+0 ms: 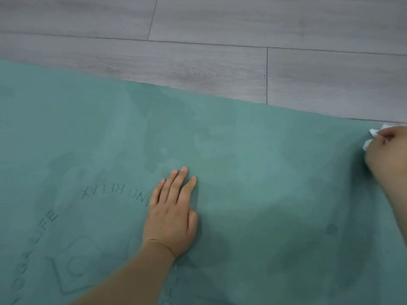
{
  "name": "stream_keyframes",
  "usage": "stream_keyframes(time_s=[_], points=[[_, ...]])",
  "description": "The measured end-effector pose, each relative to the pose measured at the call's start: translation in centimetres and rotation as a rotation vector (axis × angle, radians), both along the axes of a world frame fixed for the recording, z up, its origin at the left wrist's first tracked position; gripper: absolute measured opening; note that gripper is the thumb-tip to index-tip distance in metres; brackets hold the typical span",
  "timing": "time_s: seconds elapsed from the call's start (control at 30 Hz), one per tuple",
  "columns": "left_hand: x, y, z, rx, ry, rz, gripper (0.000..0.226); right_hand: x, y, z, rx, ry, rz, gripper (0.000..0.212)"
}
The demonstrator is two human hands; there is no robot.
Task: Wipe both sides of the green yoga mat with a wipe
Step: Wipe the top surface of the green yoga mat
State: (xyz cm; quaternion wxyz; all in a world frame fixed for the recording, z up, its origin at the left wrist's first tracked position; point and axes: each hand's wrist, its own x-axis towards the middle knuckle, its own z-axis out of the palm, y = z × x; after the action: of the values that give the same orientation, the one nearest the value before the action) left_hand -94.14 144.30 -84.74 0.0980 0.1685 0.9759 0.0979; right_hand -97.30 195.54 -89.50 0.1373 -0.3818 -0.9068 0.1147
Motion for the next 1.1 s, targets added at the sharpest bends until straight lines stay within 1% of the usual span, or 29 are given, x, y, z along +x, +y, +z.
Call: stream_keyframes(time_s=[0.07,0.13,0.2,0.27,0.33,0.4,0.47,0.53,0.57,0.6,0.63,0.67,0.7,0.73,0.77,0.8,0.83,0.87,0.9,0.93,0.97,1.0,1.03,1.07,1.1], points=[[-0.1,0.0,0.0,0.001,0.004,-0.005,0.065,-2.6,-7.5,3.4,-0.157,0.015,-0.008,0.030],[-0.1,0.0,-0.1,0.009,0.014,-0.009,0.065,-5.0,-13.9,4.7,-0.147,0.094,0.186,0.020],[-0.1,0.1,-0.1,0.027,0.026,-0.009,0.064,-8.0,-19.0,4.8,-0.164,0.122,0.426,0.015],[0.0,0.1,-0.1,0.043,0.038,-0.009,0.062,-11.2,-22.7,4.3,-0.213,0.148,0.577,0.014],[0.1,0.1,-0.1,0.046,0.050,-0.007,0.061,-14.0,-25.7,4.5,-0.238,0.157,0.596,0.015],[0.1,0.1,-0.1,0.047,0.053,-0.002,0.060,-14.3,-28.4,4.7,-0.233,0.099,0.618,0.015],[0.1,0.1,-0.2,0.045,0.056,-0.003,0.060,-10.6,-30.8,4.7,-0.269,0.064,0.700,0.014],[0.2,0.0,-0.3,0.041,0.067,-0.007,0.060,-2.4,-33.1,4.7,-0.345,0.104,0.838,0.013],[0.3,0.0,-0.3,0.039,0.070,-0.009,0.060,2.7,-33.9,4.8,-0.371,0.078,0.930,0.015],[0.3,0.0,-0.3,0.041,0.072,-0.007,0.061,7.9,-34.7,5.2,-0.393,0.028,1.029,0.019],[0.3,0.0,-0.4,0.044,0.077,-0.004,0.061,12.6,-35.1,5.6,-0.431,-0.069,1.173,0.021],[0.3,0.1,-0.4,0.047,0.083,0.001,0.061,16.3,-35.2,6.0,-0.420,-0.218,1.330,0.018],[0.3,0.1,-0.5,0.049,0.092,0.006,0.060,17.9,-34.9,6.2,-0.352,-0.342,1.479,0.014],[0.3,0.1,-0.5,0.051,0.101,0.009,0.060,17.2,-34.4,6.2,-0.250,-0.422,1.637,0.012],[0.2,0.2,-0.6,0.056,0.110,0.009,0.060,15.0,-33.7,5.8,-0.213,-0.448,1.842,0.009],[0.2,0.1,-0.6,0.062,0.117,0.010,0.060,11.6,-32.7,5.6,-0.252,-0.405,2.001,0.009],[0.2,0.1,-0.7,0.066,0.121,0.008,0.060,7.3,-31.4,5.1,-0.215,-0.249,1.996,0.012],[0.2,0.1,-0.7,0.069,0.122,0.006,0.060,2.5,-29.6,4.9,-0.171,-0.130,1.827,0.015],[0.2,0.0,-0.7,0.074,0.124,0.007,0.060,-2.3,-27.5,4.7,-0.147,-0.043,1.531,0.017],[0.3,0.1,-0.7,0.080,0.129,0.009,0.060,-6.2,-25.6,4.9,-0.148,0.011,1.185,0.020],[0.3,0.1,-0.8,0.083,0.134,0.009,0.060,-9.0,-23.7,4.9,-0.150,0.012,0.856,0.024],[0.4,0.2,-0.8,0.083,0.137,0.009,0.061,-10.4,-22.6,4.9,-0.163,-0.024,0.600,0.025],[0.5,0.1,-0.8,0.085,0.138,0.010,0.061,-10.7,-23.0,4.8,-0.176,-0.029,0.468,0.024],[0.4,0.0,-0.9,0.090,0.140,0.010,0.061,-9.8,-24.5,4.9,-0.177,-0.011,0.483,0.022],[0.4,-0.1,-1.0,0.095,0.144,0.014,0.061,-7.9,-26.4,4.9,-0.174,-0.001,0.580,0.021]])
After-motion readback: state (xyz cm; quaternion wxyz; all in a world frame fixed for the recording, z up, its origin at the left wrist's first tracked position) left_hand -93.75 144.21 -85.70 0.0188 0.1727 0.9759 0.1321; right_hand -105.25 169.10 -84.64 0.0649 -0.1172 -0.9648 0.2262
